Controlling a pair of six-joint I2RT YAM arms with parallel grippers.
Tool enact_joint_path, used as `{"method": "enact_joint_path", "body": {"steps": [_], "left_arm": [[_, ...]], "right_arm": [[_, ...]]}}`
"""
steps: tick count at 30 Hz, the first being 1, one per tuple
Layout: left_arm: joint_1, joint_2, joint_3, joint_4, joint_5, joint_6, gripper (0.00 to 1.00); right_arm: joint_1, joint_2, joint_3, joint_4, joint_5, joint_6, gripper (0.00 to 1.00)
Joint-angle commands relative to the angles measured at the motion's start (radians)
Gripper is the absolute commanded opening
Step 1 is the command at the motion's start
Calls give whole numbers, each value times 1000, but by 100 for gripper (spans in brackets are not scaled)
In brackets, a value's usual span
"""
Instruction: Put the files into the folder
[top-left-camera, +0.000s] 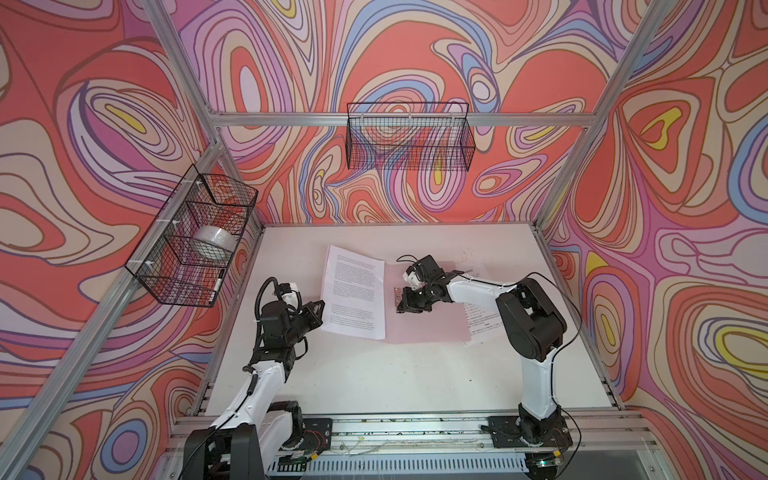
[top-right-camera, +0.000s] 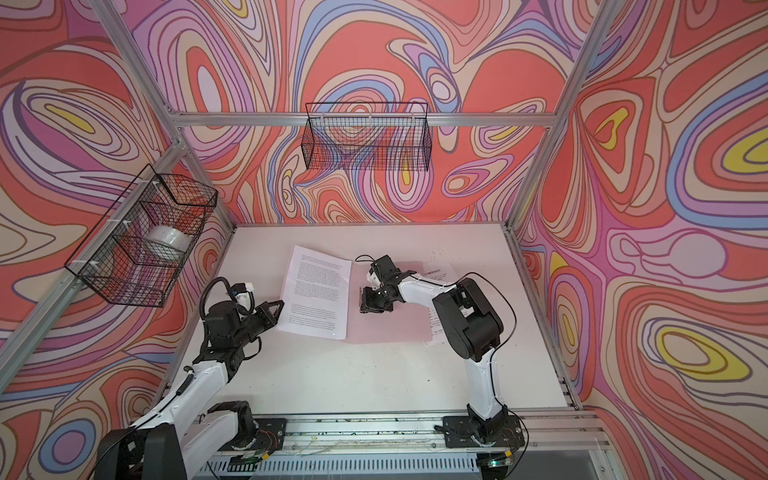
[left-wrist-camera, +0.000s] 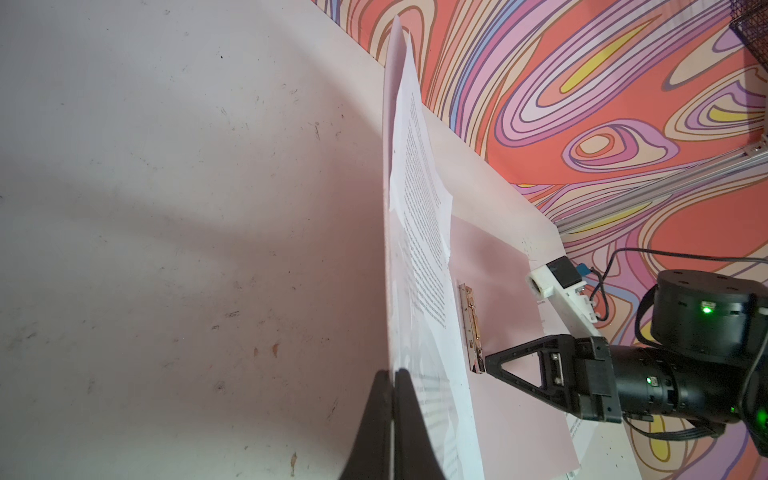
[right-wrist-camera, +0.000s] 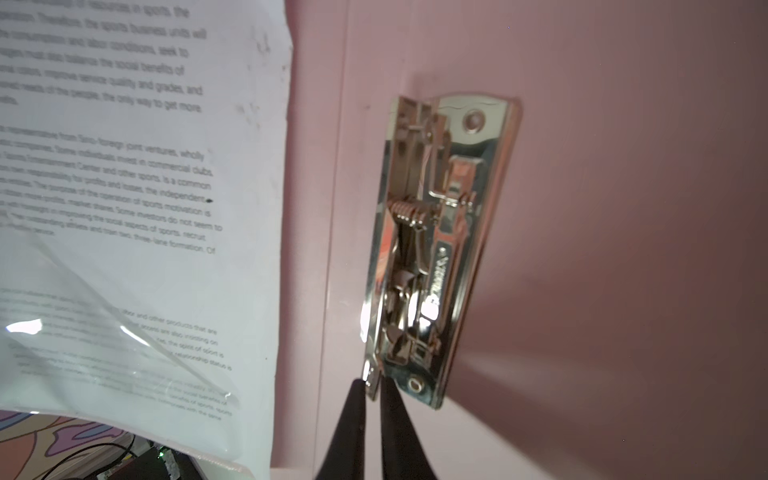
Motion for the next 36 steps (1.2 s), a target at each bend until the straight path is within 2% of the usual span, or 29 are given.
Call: {"method": "enact_joint_path", "body": {"steps": [1,13,26,36], "left_arm": [[3,4,-10,11,-1,21,0],[3,21,-3,19,5,13,0],[3,18,-5,36,12,16,0],[3,41,4,71,51,-4,0]], "right_arm": [[6,11,11,-15,41,2,14],[11,68,22,22,0,17,14],[11,69,-22,12,28,19,0],[22,116,-23,6,33,26,0]]}}
